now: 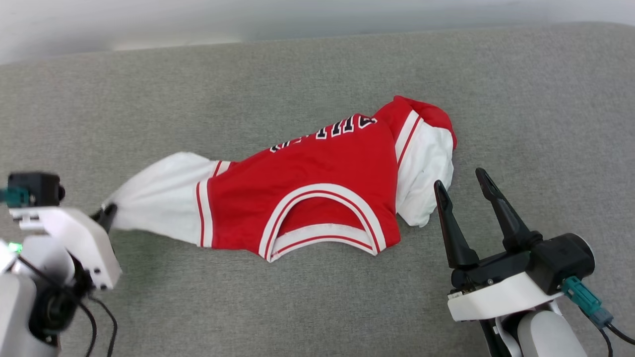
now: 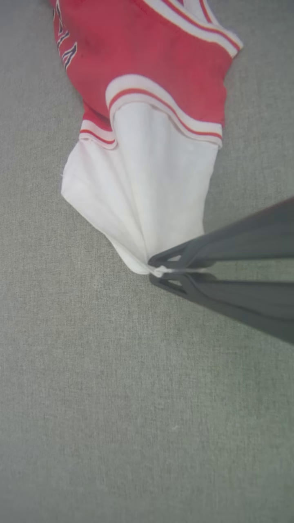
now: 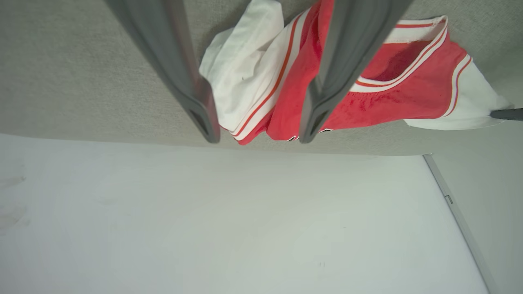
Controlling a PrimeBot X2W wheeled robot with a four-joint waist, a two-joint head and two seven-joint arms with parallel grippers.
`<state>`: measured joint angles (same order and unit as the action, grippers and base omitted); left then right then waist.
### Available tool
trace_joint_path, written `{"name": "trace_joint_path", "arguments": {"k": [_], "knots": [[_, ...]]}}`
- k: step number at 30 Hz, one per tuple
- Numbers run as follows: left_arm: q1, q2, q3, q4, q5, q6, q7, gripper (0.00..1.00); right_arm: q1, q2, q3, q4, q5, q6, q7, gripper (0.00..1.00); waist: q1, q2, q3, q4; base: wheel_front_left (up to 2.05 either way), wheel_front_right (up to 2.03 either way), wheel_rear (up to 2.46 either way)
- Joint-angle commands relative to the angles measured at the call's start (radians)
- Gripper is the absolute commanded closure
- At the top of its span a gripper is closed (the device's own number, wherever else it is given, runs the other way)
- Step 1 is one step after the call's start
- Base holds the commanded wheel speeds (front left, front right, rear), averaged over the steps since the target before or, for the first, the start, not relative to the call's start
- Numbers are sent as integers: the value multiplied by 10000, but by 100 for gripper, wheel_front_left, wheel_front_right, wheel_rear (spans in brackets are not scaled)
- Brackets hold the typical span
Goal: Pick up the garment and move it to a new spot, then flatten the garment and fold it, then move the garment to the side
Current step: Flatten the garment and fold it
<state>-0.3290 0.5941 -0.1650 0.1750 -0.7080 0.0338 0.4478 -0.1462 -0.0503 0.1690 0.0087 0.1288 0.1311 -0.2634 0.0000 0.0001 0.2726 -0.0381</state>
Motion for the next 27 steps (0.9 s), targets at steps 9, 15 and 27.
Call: {"name": "trace_joint_path", "arguments": {"k": [9, 15, 27], "knots": [[1589, -420, -67, -895, 480, -99, -2031, 0, 272, 1, -46, 317, -145, -7, -20, 0, 0, -1, -409, 306, 0, 0, 0], [1684, -1000, -190, -1511, 1463, -334, -4937, 0, 388, 1, -236, 317, -246, -7, -20, 0, 0, -1, -816, 458, 0, 0, 0], [2724, -2457, 28, -2881, 3298, -502, -7145, 0, 850, 1, -616, 284, -439, -7, -20, 0, 0, -1, -1503, 624, 0, 0, 0]]}}
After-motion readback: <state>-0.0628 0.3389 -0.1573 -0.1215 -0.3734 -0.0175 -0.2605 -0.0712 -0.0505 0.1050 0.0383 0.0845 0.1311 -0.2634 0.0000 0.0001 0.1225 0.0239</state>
